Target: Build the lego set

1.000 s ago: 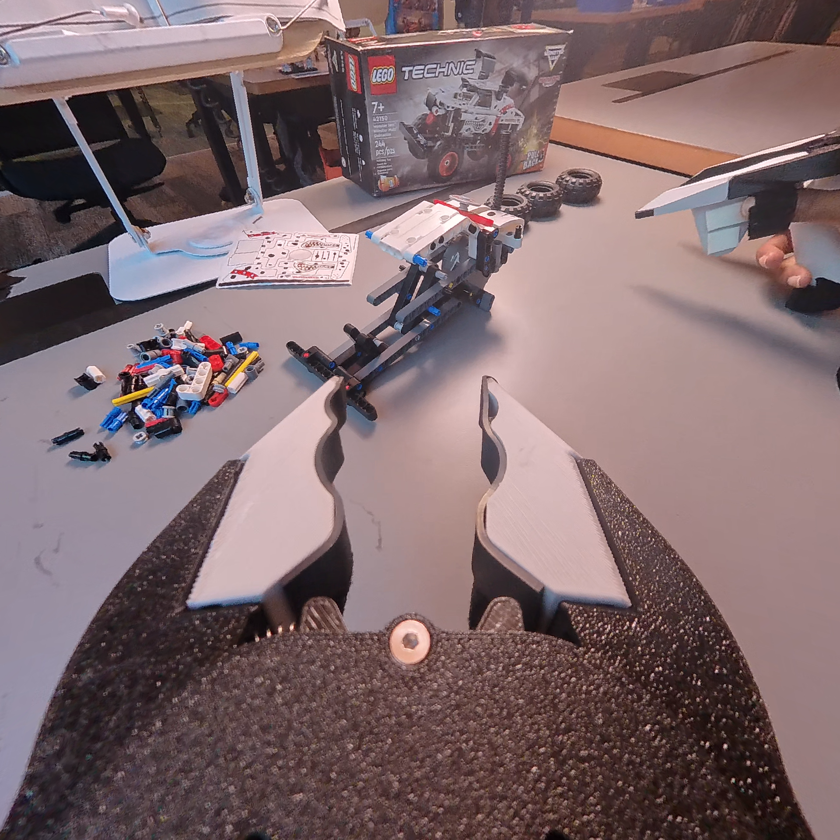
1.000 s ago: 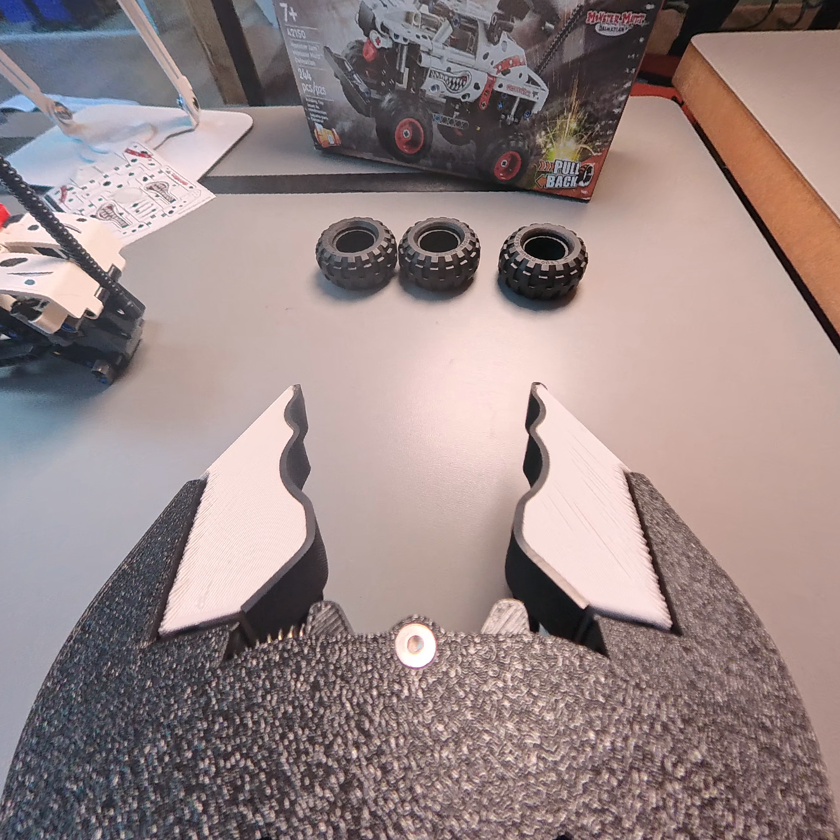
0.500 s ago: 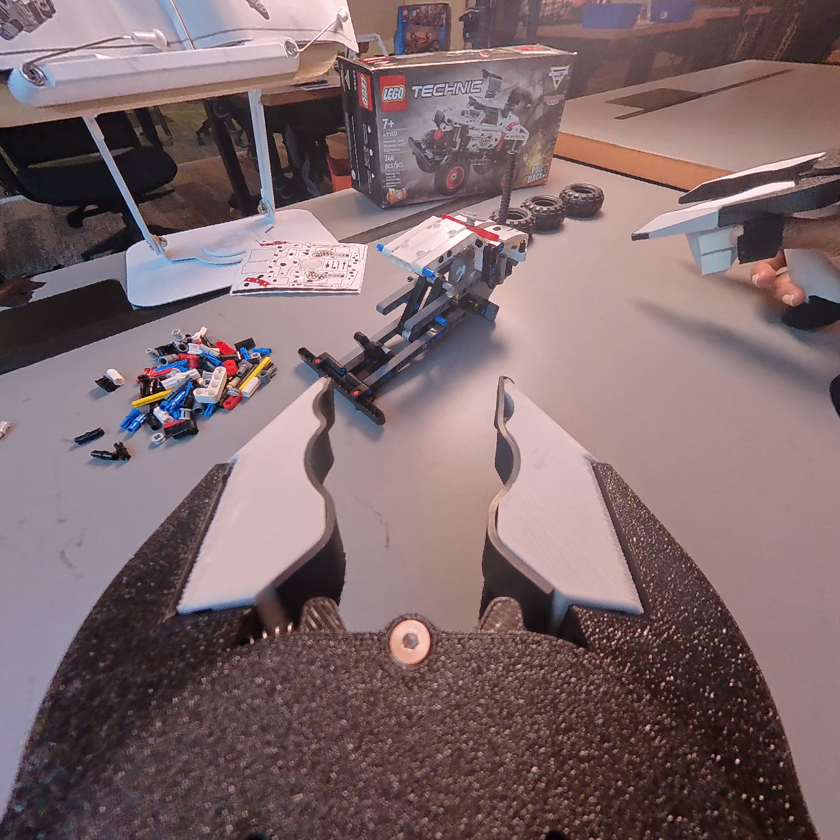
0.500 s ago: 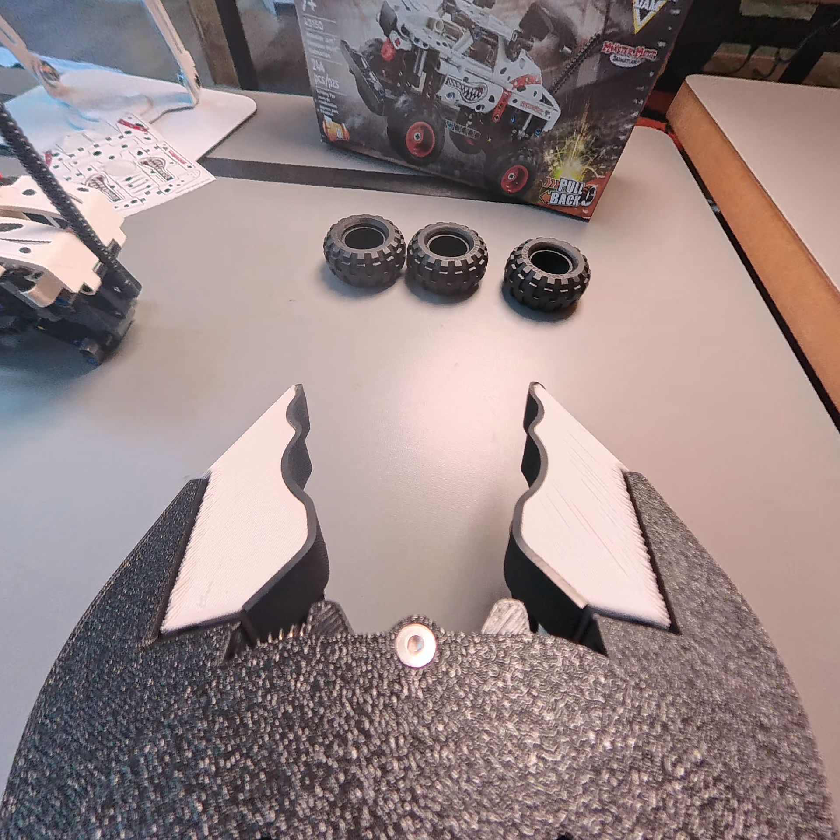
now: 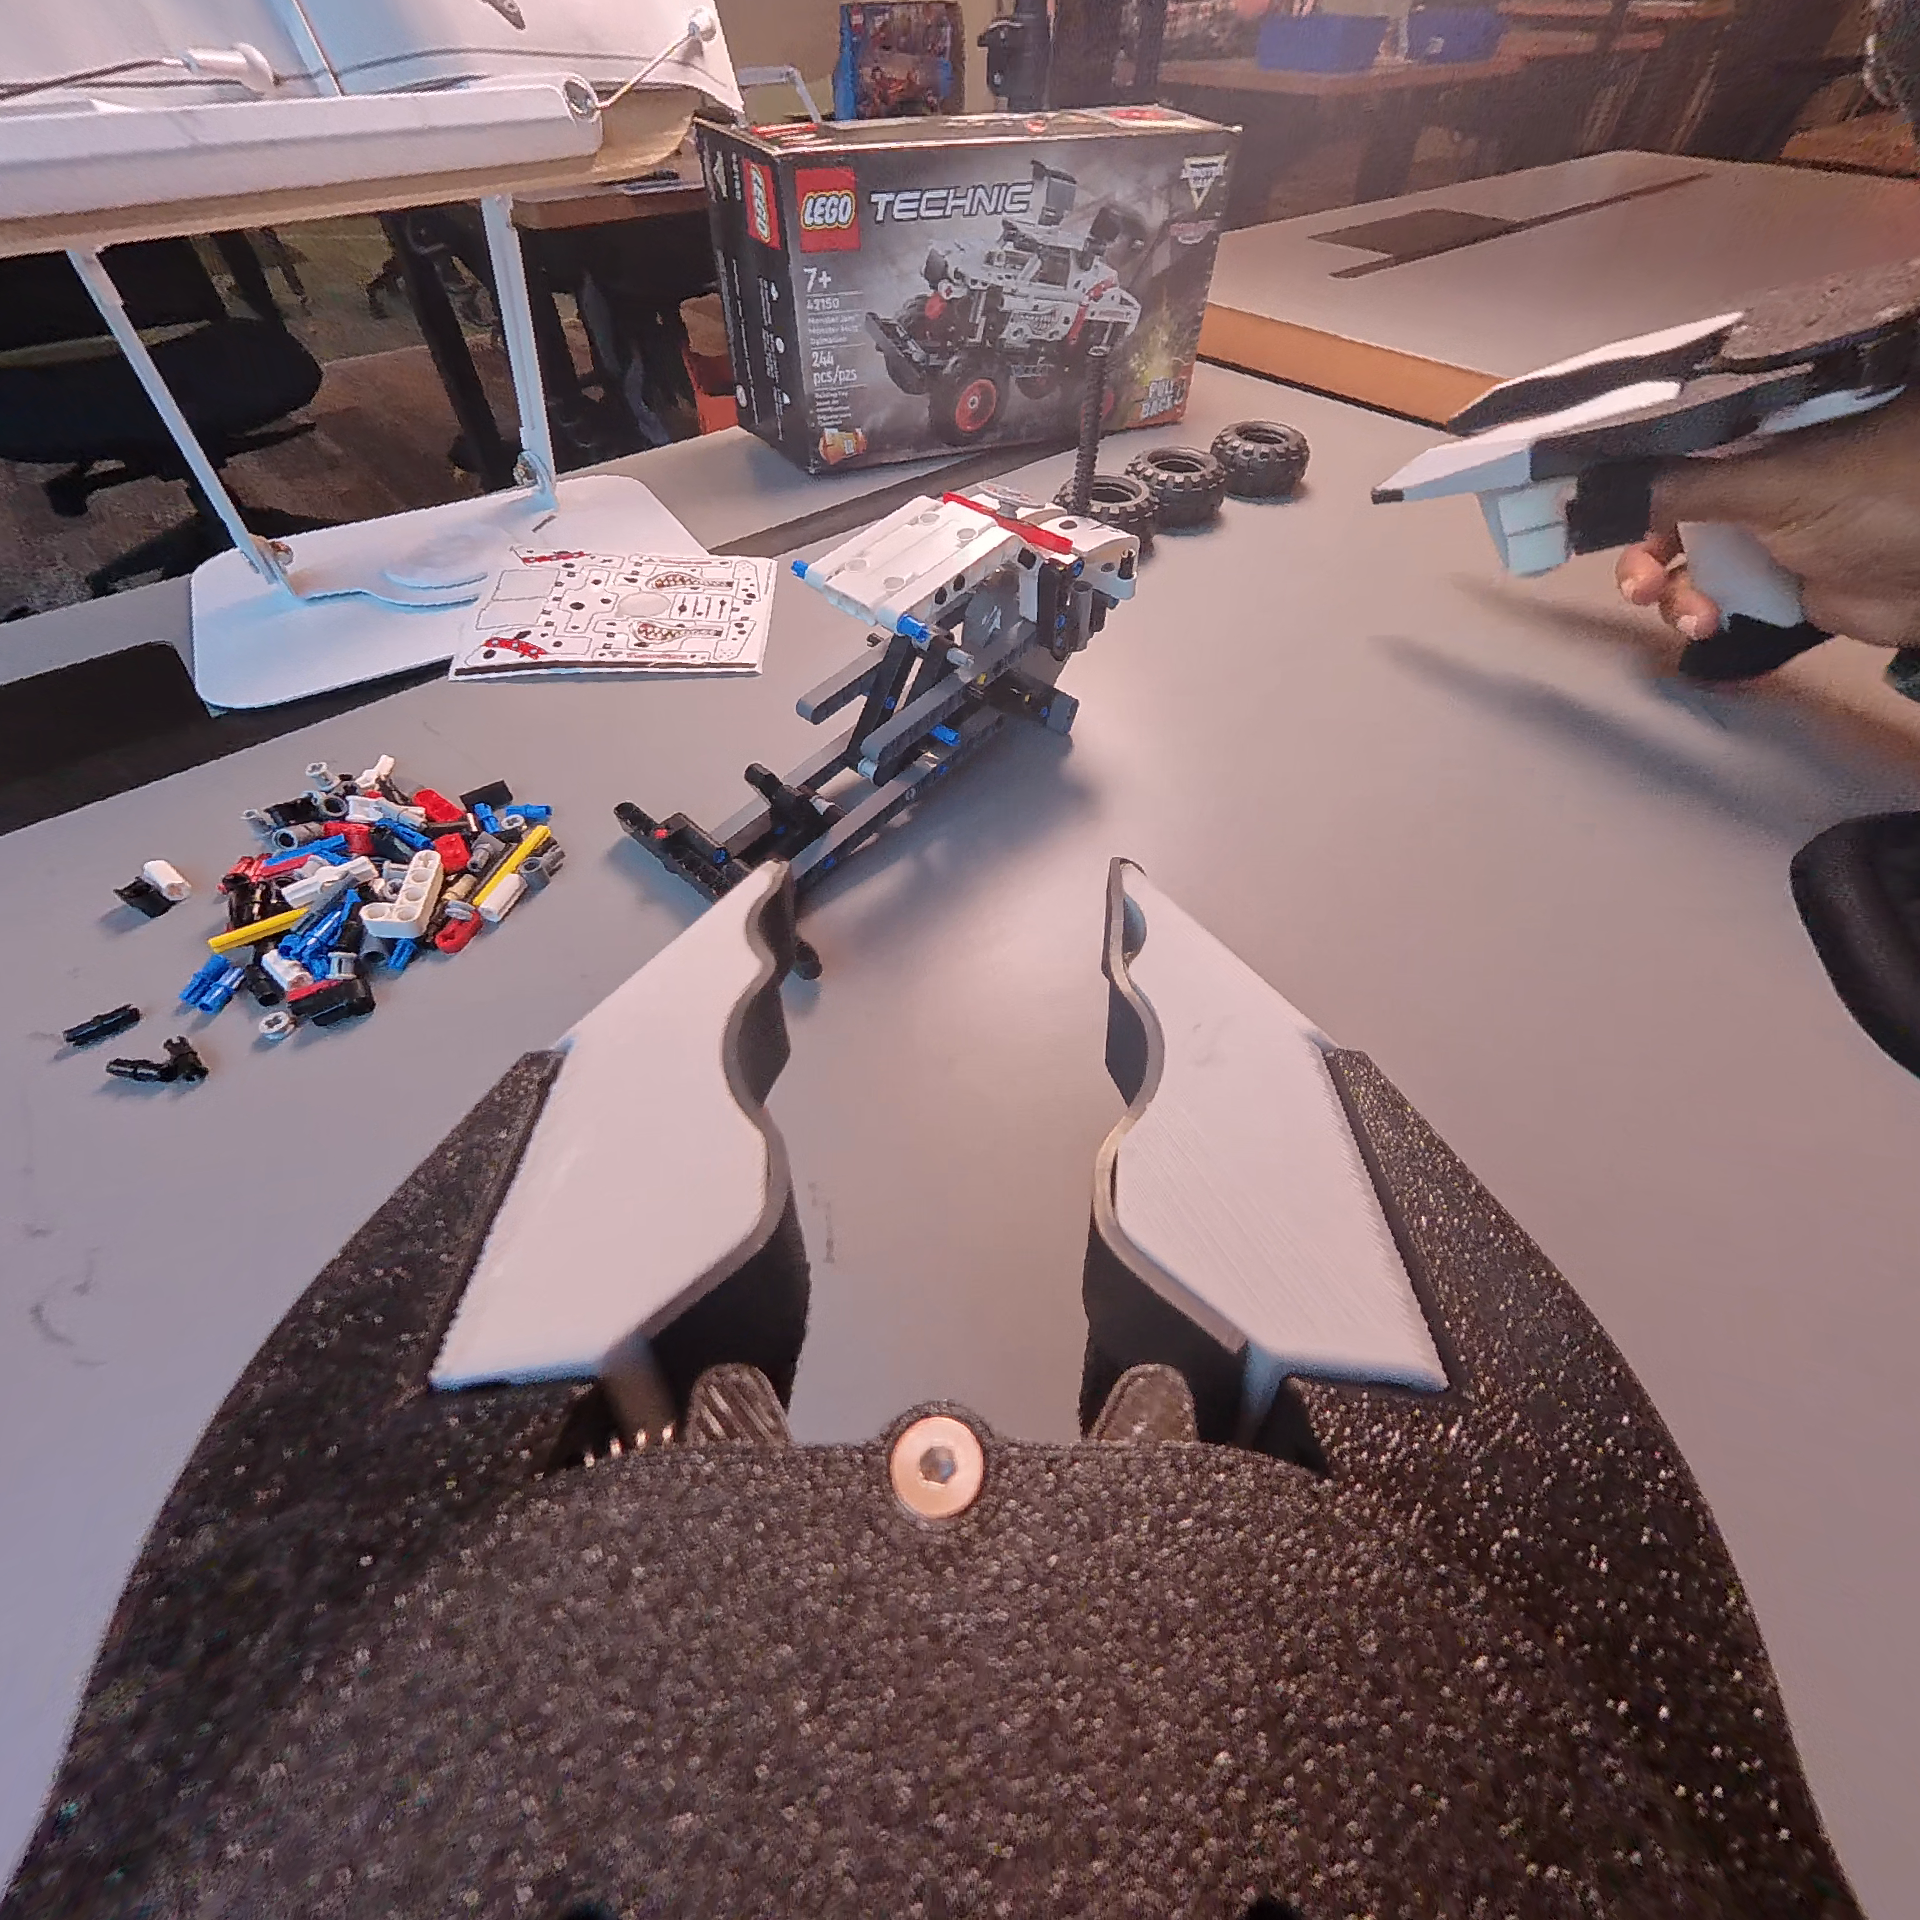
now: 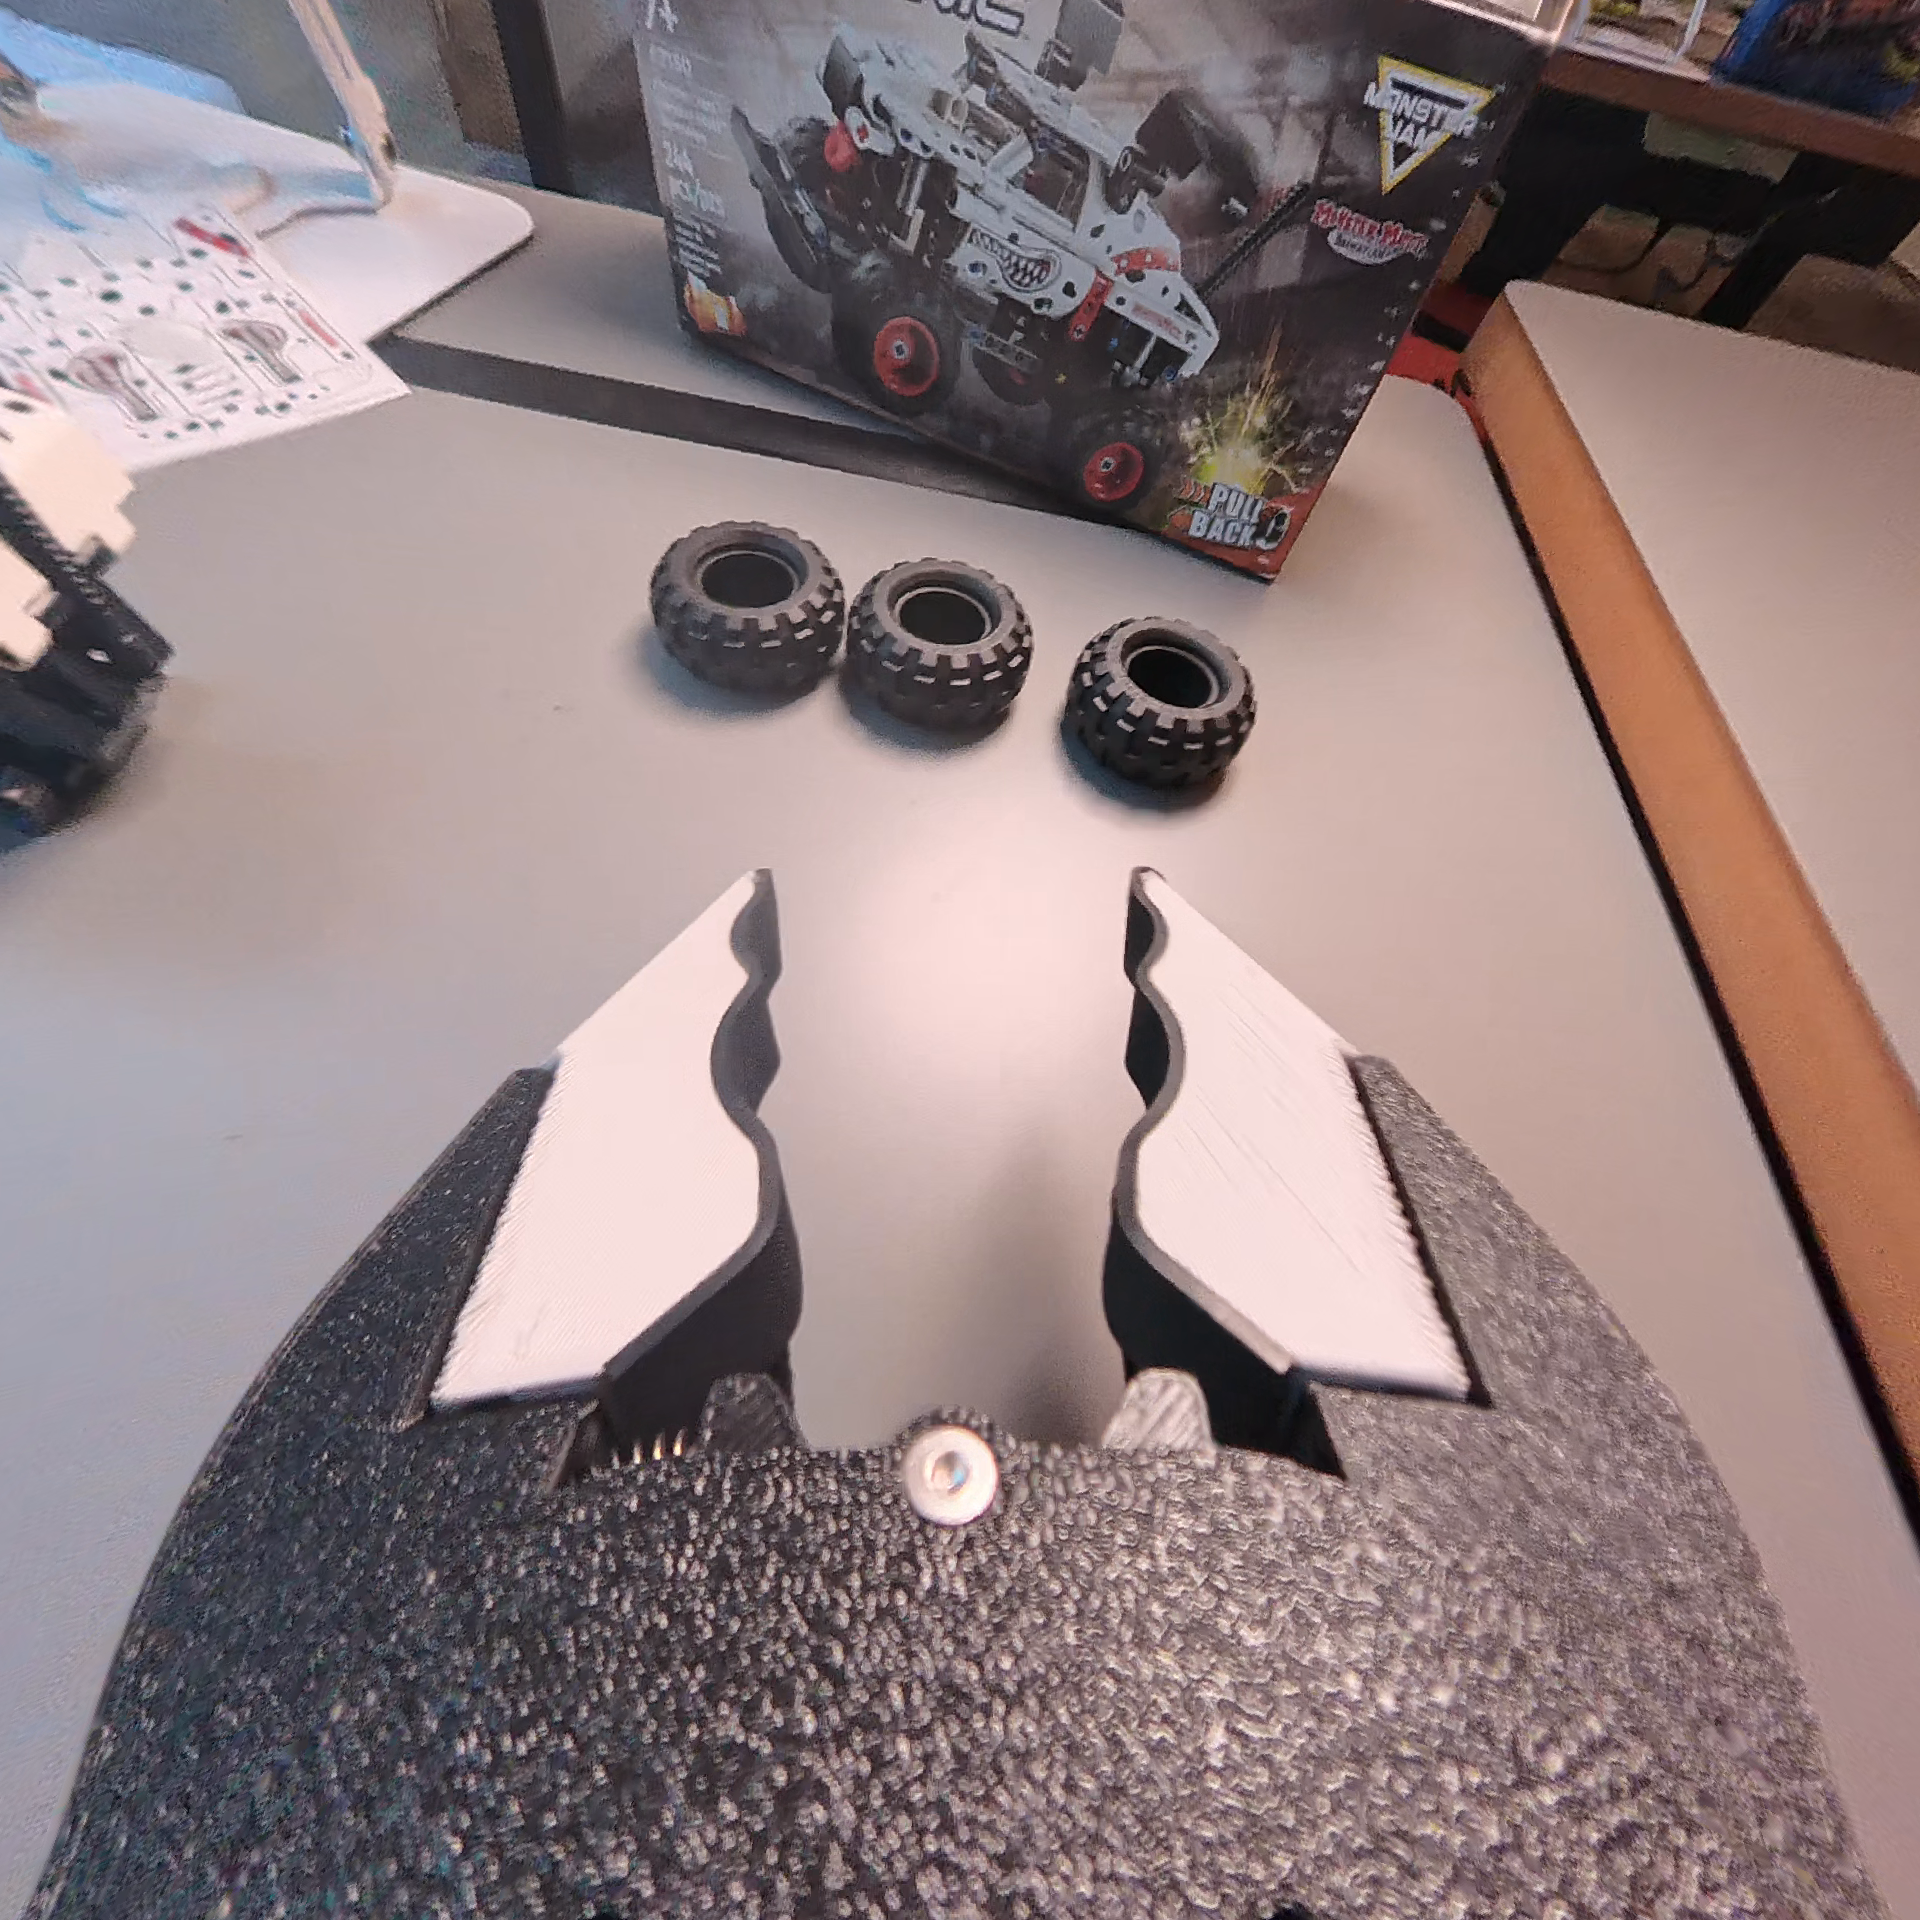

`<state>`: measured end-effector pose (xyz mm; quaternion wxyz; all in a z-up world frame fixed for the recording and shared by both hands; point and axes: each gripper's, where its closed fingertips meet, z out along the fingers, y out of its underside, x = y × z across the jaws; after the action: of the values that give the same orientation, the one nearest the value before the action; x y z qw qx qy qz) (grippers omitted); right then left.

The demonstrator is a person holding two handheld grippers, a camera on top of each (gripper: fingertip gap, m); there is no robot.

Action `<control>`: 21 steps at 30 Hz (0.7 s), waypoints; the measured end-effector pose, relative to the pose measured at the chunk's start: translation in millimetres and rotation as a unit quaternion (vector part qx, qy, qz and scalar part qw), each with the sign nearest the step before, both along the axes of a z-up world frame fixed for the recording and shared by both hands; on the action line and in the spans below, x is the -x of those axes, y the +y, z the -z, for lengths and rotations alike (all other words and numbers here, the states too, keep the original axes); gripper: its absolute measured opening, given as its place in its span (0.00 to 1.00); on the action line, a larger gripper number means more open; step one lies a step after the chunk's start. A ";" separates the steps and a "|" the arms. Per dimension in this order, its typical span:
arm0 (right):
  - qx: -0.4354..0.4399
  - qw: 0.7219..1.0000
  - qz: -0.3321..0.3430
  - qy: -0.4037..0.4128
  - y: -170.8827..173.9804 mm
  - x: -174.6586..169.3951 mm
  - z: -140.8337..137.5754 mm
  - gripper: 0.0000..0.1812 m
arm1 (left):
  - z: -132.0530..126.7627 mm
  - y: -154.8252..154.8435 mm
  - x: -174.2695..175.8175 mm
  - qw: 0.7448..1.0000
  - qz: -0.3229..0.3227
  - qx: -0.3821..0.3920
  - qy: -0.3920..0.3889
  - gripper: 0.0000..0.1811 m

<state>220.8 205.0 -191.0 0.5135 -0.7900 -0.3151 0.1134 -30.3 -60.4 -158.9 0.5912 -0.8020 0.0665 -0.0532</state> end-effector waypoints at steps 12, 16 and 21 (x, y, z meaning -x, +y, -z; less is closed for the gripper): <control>0.118 0.986 -0.067 -0.098 119.4 5.7 48.2 0.33 | 0.7 0.0 3.8 1.000 0.001 -0.003 -0.007 0.28; 0.119 0.983 -0.106 -0.095 118.8 24.8 40.2 0.32 | 3.5 0.7 5.4 1.000 0.009 -0.001 -0.027 0.27; 0.142 0.977 -0.108 -0.117 119.2 24.1 50.1 0.31 | 6.5 2.2 3.3 0.999 0.022 0.005 -0.047 0.27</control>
<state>196.7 324.3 -241.1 0.3403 -0.8238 -0.4376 0.1183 -33.7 -58.2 -165.4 0.5885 -0.7998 0.0554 -0.1043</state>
